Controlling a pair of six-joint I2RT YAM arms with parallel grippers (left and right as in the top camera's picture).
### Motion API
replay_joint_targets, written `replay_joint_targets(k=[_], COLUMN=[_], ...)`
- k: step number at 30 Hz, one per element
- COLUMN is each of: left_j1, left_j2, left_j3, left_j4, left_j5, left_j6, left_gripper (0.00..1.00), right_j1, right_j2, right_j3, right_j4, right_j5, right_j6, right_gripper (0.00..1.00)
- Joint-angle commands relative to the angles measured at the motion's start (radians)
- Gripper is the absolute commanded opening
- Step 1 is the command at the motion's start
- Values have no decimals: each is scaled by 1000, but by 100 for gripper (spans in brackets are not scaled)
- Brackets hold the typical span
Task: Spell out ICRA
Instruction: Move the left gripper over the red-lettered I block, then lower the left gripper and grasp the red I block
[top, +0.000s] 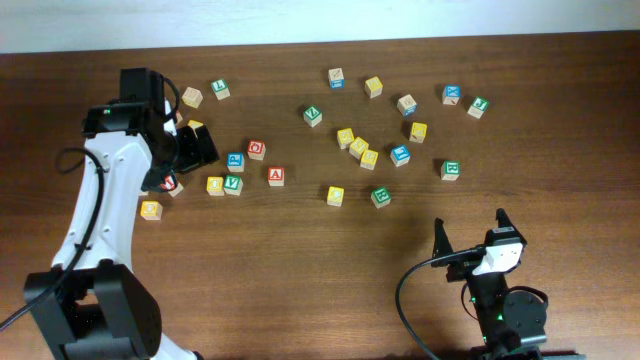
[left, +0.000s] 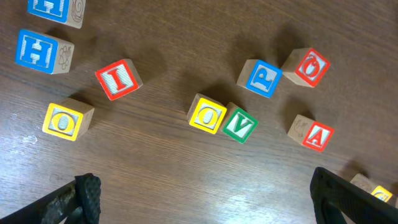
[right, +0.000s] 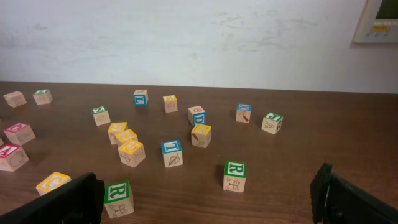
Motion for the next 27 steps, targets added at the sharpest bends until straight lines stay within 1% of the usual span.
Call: replay_joint_targets(k=[1,2,3,8,11,13,14,16,17,22,23,25,27], left_j1=[1,1,1,1,13,27,43,62,63,64,64,64,64], left_j2=[11,15,24,74,84,103,126,162,183,281,294,319,332], left_j3=[-15,-21,-29,-32,-78,-93,-93,-93,-93,-93,-93,-93,-93], left_j4=[3,5,12,47,143,175,192,231,245,327,333,345,344], left_j5=[-246,-297,-323,-268,-271,-271,-271,-269,-265,-261,-257,-250,-246], left_j6=[-274,-328,-357,-356,-356,-356,-345,-271,-257,-257,-257,-258,-258], left_gripper=[99,99,99,99,99,99,99,99,99,99,97,100,98], right_j1=[5,5,5,5,5,5,5,5,5,5,5,5,5], right_j2=[-6,-6,-6,-6,-6,-6,-6,-6,-6,-6,-6,-6,-6], right_j3=[-5,-5,-5,-5,-5,-5,-5,-5,-5,-5,-5,-5,-5], right_j4=[-6,-6,-6,-6,-6,-6,-6,-6,-6,-6,-6,-6,-6], right_j5=[5,5,5,5,5,5,5,5,5,5,5,5,5], right_j6=[7,7,7,7,7,7,7,7,7,7,7,7,7], right_gripper=[98,98,98,98,98,98,98,98,98,98,98,98,98])
